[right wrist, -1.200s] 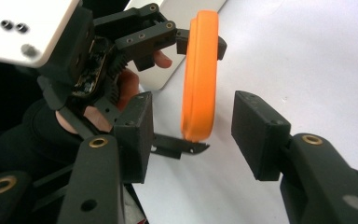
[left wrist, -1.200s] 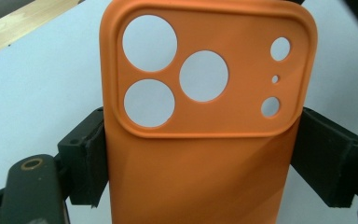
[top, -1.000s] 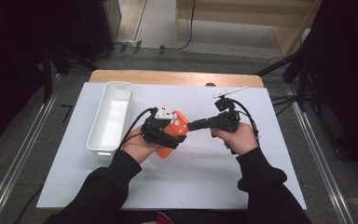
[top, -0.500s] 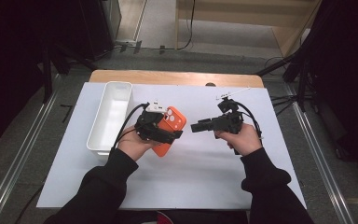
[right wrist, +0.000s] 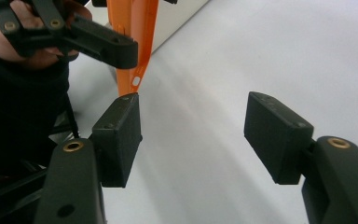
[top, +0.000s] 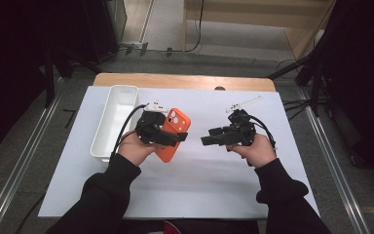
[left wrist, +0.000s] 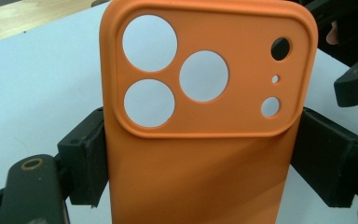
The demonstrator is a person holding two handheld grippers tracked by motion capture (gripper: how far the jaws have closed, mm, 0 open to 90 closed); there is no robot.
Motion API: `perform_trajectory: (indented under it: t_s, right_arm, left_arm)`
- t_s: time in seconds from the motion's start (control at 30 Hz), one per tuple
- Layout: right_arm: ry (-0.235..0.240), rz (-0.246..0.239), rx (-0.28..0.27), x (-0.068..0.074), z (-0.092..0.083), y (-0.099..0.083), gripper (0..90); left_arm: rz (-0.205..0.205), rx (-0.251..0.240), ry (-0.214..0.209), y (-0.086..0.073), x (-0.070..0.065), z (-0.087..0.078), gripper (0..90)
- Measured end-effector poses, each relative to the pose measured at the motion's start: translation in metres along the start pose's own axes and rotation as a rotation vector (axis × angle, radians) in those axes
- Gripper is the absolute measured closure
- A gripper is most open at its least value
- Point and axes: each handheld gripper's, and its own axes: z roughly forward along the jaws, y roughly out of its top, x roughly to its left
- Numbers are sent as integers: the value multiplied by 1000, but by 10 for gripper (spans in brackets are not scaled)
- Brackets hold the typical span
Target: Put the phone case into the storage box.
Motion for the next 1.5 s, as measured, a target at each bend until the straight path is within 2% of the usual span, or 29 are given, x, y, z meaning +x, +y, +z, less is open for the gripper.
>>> perform_trajectory:
  t_s: [0.23,0.37,0.47,0.93,1.07,1.5]
  right_arm:
    - [-14,-34,4,1,0,-6,348]
    - [-21,-66,-14,2,-1,-12,337]
    - [-25,-88,-28,3,-1,-15,331]
    - [-37,-129,-38,9,-2,-32,299]
    - [-19,-116,-35,10,-2,-38,299]
    - [-26,-144,-45,15,-2,-58,283]
  left_arm:
    - [-22,-12,-8,1,3,-5,155]
    - [-39,-28,-17,2,4,-7,155]
    - [-35,-28,-16,3,4,-8,155]
    - [-62,-39,-24,3,8,-12,155]
    - [-71,-41,-27,3,9,-12,155]
    - [-83,-52,-34,4,10,-17,155]
